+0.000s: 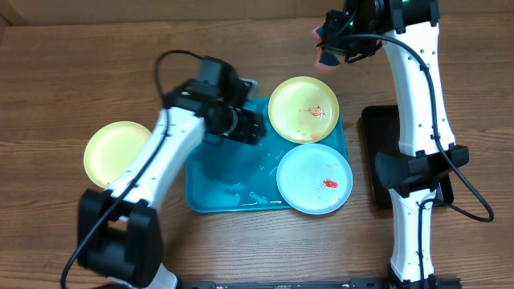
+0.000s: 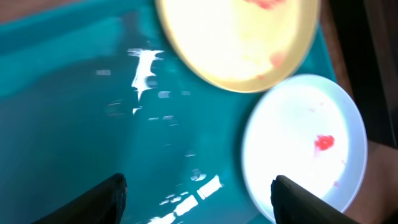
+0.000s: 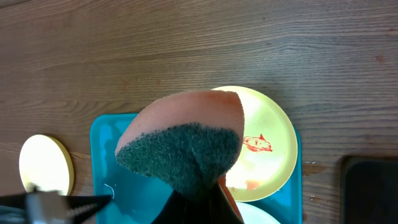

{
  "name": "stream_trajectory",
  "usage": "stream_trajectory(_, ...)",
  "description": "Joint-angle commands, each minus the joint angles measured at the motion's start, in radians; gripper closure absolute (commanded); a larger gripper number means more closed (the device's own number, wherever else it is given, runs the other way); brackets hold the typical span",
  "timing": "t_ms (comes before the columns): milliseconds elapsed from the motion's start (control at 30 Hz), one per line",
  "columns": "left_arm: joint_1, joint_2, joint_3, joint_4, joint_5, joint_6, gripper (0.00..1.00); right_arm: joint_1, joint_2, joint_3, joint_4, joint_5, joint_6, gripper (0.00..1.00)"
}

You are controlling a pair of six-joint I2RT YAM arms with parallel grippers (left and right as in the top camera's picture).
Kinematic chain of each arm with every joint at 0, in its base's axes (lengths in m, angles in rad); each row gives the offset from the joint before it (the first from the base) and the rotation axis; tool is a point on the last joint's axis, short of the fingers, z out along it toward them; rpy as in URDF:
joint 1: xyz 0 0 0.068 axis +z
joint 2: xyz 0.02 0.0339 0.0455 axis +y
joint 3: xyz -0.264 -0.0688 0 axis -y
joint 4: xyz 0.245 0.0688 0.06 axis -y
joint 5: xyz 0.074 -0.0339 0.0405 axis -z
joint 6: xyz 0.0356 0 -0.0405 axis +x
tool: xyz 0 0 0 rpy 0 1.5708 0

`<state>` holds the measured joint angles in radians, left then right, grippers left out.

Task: Clean dirty plates on tray and stack at the side
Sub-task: 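Move the left gripper to the white plate and drag it toward the tray's left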

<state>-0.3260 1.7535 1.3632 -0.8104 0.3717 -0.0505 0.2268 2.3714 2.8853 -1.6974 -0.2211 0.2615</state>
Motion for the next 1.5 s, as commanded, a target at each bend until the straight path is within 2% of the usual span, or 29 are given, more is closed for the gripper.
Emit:
stream_trajectory(0,-0.071,0.104,0.01,0.008,0.011,-0.024,0.28,-0.004,-0.029,0.022,0.003,-0.005,-0.004,0.96)
stream_trajectory(367,-0.198,0.164,0.01,0.001,0.017,-0.021,0.32,-0.004,-0.029,0.022,0.004,-0.005,-0.004,0.96)
stream_trajectory(533,-0.213,0.2,0.011,-0.021,-0.005,-0.068,0.33,-0.004,-0.029,0.022,0.003,-0.005,-0.003,0.96)
stream_trajectory(667,-0.215,0.224,0.018,-0.023,-0.006,-0.077,0.39,-0.004,-0.029,0.022,0.003,-0.005,-0.003,0.96)
stream_trajectory(867,-0.236,0.348,0.152,-0.137,-0.017,-0.057,0.41,-0.004,-0.029,0.022,0.004,-0.005,-0.003,0.96)
stream_trajectory(967,-0.241,0.409,0.223,-0.202,-0.021,-0.053,0.5,-0.004,-0.029,0.022,0.004,-0.005,-0.004,0.96)
stream_trajectory(1033,-0.241,0.431,0.249,-0.231,-0.021,-0.053,0.66,-0.004,-0.029,0.022,0.003,-0.005,-0.004,0.96)
stream_trajectory(1100,-0.241,0.431,0.252,-0.235,-0.021,-0.053,0.73,-0.004,-0.029,0.022,0.004,-0.005,-0.004,0.96)
stream_trajectory(1233,-0.241,0.431,0.257,-0.24,-0.021,-0.053,0.77,-0.004,-0.029,0.022,0.004,-0.005,-0.004,0.96)
stream_trajectory(1367,-0.234,0.431,0.272,-0.265,-0.02,-0.054,0.96,-0.004,-0.029,0.022,0.004,-0.005,-0.004,0.96)
stream_trajectory(1467,-0.226,0.429,0.297,-0.296,-0.021,-0.054,0.96,-0.004,-0.029,0.022,0.004,-0.005,-0.004,0.96)
